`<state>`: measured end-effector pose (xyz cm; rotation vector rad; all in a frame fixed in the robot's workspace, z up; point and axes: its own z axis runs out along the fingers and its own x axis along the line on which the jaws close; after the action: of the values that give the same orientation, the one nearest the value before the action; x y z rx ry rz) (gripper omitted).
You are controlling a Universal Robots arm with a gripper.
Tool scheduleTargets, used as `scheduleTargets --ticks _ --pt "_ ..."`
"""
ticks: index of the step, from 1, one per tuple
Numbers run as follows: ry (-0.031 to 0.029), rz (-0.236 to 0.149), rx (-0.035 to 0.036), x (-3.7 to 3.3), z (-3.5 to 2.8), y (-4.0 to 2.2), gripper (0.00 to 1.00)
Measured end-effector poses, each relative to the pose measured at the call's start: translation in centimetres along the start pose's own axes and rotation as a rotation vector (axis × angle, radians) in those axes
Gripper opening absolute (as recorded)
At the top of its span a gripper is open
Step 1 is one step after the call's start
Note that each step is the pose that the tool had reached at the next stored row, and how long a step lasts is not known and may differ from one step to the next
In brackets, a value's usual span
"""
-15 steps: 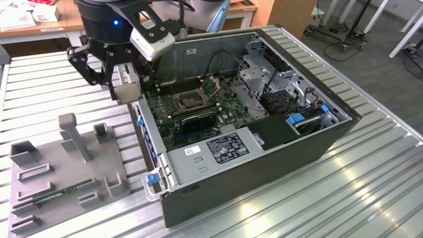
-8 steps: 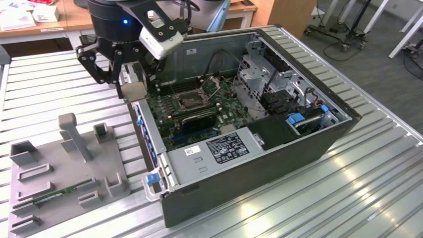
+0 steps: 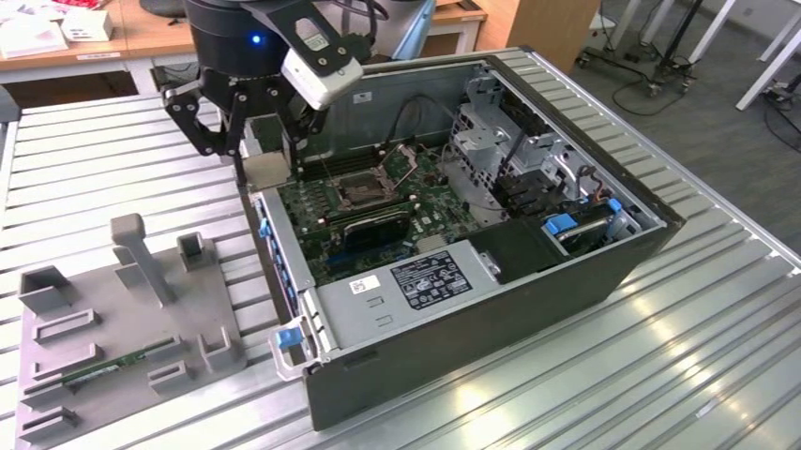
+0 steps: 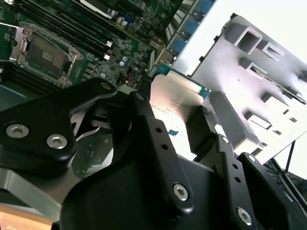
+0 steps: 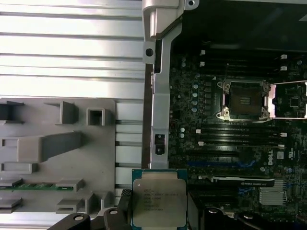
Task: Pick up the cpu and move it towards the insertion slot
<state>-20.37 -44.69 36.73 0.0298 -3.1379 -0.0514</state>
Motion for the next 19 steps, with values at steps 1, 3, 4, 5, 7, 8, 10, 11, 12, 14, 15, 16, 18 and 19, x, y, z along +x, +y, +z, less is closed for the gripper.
scheduleTargets --ticks 1,3,4,5,7,8,10,11,12,14,15,16,18,19 --pt "0.0000 0.000 0.0000 -0.14 0.00 0.00 0.54" --pt "0.0000 0.000 0.0000 -0.42 0.00 -0.01 0.54" --pt "0.0000 0.000 0.0000 -0.55 0.00 -0.01 0.54" --pt "0.0000 0.000 0.0000 -0.67 0.00 -0.01 0.54" --pt "0.0000 0.000 0.0000 -0.91 0.00 -0.02 0.54" --pt "0.0000 0.000 0.0000 -1.01 0.00 -0.02 0.54" --pt "0.0000 0.000 0.0000 -1.24 0.00 -0.03 0.54" --pt "0.0000 0.000 0.0000 -1.34 0.00 -0.03 0.54" --pt "0.0000 0.000 0.0000 -1.42 0.00 -0.03 0.54" --pt "0.0000 0.000 0.0000 -1.51 0.00 -0.03 0.54" --pt "0.0000 0.000 0.0000 -1.54 0.00 -0.03 0.54" --pt "0.0000 0.000 0.0001 -1.57 -0.01 -0.03 0.54" --pt "0.0000 0.000 0.0001 -1.61 -0.01 -0.03 0.54" --pt "0.0000 0.000 0.0001 -1.63 -0.01 -0.03 0.54"
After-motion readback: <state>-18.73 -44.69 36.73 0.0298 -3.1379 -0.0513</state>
